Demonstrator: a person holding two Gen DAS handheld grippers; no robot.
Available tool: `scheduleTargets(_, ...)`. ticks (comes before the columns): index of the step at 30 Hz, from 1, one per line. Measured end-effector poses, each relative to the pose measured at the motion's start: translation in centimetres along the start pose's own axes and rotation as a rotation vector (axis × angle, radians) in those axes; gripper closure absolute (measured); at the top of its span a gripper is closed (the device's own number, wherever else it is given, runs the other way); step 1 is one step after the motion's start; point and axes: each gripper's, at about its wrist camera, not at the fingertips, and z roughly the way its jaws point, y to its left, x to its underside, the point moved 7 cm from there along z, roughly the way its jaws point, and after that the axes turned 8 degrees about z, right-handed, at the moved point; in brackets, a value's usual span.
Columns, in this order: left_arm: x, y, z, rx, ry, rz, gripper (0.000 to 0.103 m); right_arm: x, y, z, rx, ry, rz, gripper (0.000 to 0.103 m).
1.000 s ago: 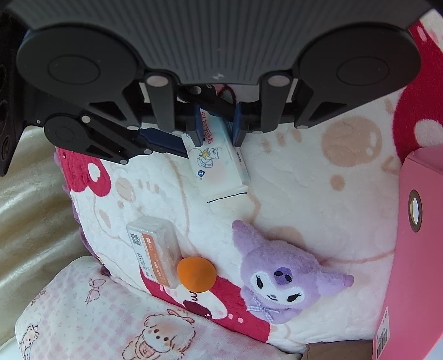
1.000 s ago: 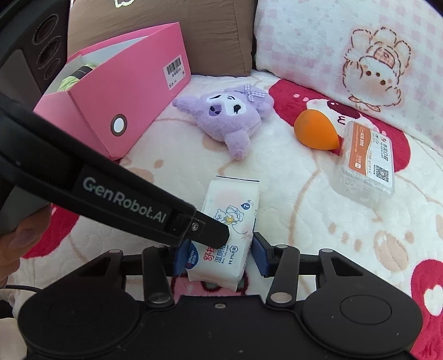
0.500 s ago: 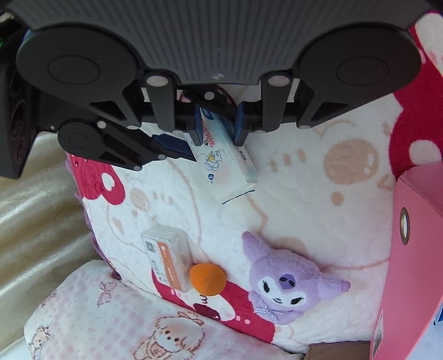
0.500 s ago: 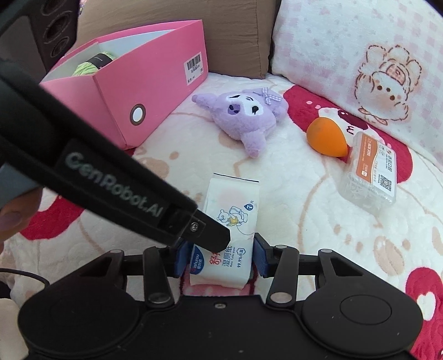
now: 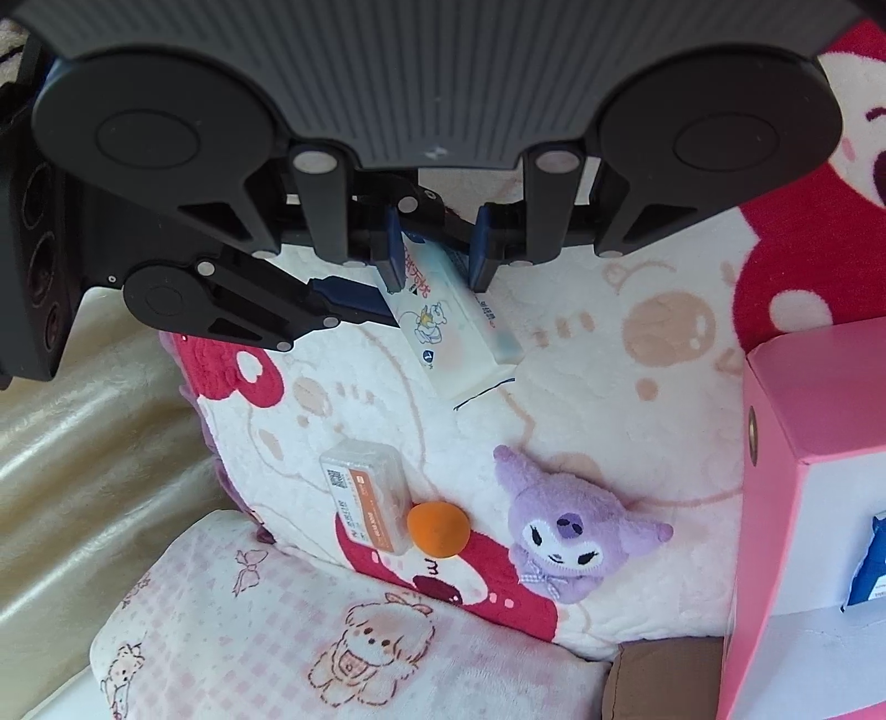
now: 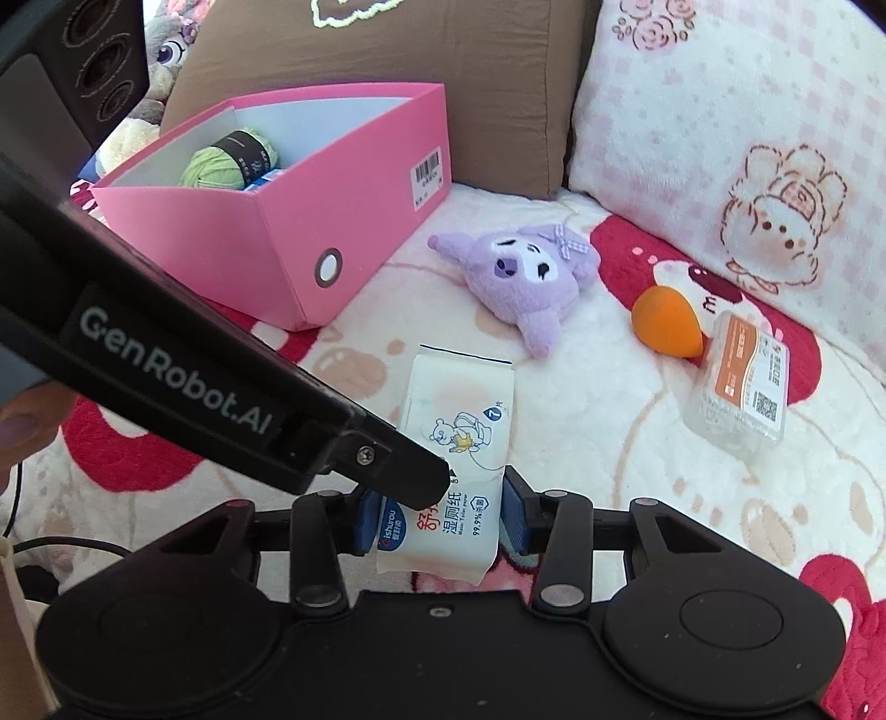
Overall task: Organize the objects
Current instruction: 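Lift the white tissue pack with the left gripper toward the pink box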
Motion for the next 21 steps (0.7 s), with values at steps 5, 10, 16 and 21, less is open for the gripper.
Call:
scheduleTargets(5,0.2,-0.3,-1.7,0.009,-0.016,0.012,0.079,-0.2,0.9,-1.2,-0.009,-0.021,-0.018,0.055)
scheduleTargets(10,0.4,-0.6,-3.3,0.006,-0.021,0.022,0.079,-0.4,1.9,-2.4,-0.009,-0.032,-0.033,0.055)
scheduleTargets(16,0.4,-0.9,-5.2,-0.026,-0.018,-0.003,0.082,-0.8,2.8,-3.4,-0.029,-0.035,-0.007,0.055)
scheduleTargets(21,0.3,-1.2,-6.7,-0.042,-0.01,0.006,0.082,-1.1,3.7,-4.3,-0.035,-0.054,-0.024,0.055)
